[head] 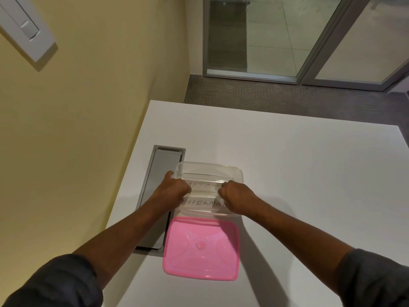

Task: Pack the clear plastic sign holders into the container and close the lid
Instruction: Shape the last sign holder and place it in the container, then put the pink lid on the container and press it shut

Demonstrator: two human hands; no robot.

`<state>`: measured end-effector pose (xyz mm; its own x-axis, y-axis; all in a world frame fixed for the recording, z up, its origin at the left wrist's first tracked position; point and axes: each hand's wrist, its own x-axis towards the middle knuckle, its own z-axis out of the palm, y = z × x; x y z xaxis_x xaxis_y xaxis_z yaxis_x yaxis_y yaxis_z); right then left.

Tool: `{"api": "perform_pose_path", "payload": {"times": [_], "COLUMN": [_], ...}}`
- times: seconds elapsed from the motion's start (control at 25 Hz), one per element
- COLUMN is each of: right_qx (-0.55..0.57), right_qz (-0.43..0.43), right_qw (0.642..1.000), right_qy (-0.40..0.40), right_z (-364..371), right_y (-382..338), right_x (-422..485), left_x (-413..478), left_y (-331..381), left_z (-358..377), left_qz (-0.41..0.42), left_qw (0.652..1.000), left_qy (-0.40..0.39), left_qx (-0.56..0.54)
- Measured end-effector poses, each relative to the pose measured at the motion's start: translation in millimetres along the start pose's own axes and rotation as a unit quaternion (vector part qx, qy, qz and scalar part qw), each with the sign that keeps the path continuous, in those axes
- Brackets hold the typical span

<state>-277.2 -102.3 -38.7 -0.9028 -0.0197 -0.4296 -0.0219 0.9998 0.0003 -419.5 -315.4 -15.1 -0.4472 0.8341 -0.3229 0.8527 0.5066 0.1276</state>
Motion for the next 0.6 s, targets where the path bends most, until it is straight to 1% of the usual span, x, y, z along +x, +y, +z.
{"api": "perform_pose_path", "payload": {"times": [0.16, 0.28, 0.36, 0.4, 0.48, 0.52, 0.56, 0.6], "right_qx": [0.002, 0.024, 0.072, 0.107, 0.186, 0.226, 0.268, 0.314], "right_qz": [0.008, 0.012, 0.016, 0.019, 0.039, 0.053, 0.071, 0.096], "right_qw": [1.0, 0.999, 0.996, 0.992, 0.976, 0.963, 0.946, 0.924], "right_qy": [0.008, 0.023, 0.052, 0.069, 0.11, 0.137, 0.168, 0.198], "right_z": [1.8, 1.4, -5.2, -10.4, -22.2, -26.7, -29.5, -30.5], "right_y": [-2.1, -1.4, -0.4, -0.6, -0.2, -0.2, -0.3, -1.2], "right_x": [2.2, 0.7, -3.1, -7.2, -19.9, -28.3, -38.6, -50.8], "left_x": [0.1, -0.3, -1.6, -5.2, -18.8, -30.3, -43.9, -58.6], "left_y": [-6.7, -8.5, -7.2, -4.6, 3.3, 9.1, 13.3, 17.7], "left_z": [9.0, 10.4, 6.2, 3.3, -4.8, -9.9, -9.8, -8.5], "left_qz": [0.007, 0.02, 0.013, 0.009, -0.019, -0.053, -0.1, -0.156], "left_qw": [1.0, 0.999, 0.996, 0.99, 0.96, 0.935, 0.906, 0.877], "left_qy": [0.02, 0.034, 0.066, 0.107, 0.215, 0.271, 0.31, 0.331], "left_qx": [-0.021, -0.031, -0.065, -0.096, -0.176, -0.222, -0.269, -0.312]}}
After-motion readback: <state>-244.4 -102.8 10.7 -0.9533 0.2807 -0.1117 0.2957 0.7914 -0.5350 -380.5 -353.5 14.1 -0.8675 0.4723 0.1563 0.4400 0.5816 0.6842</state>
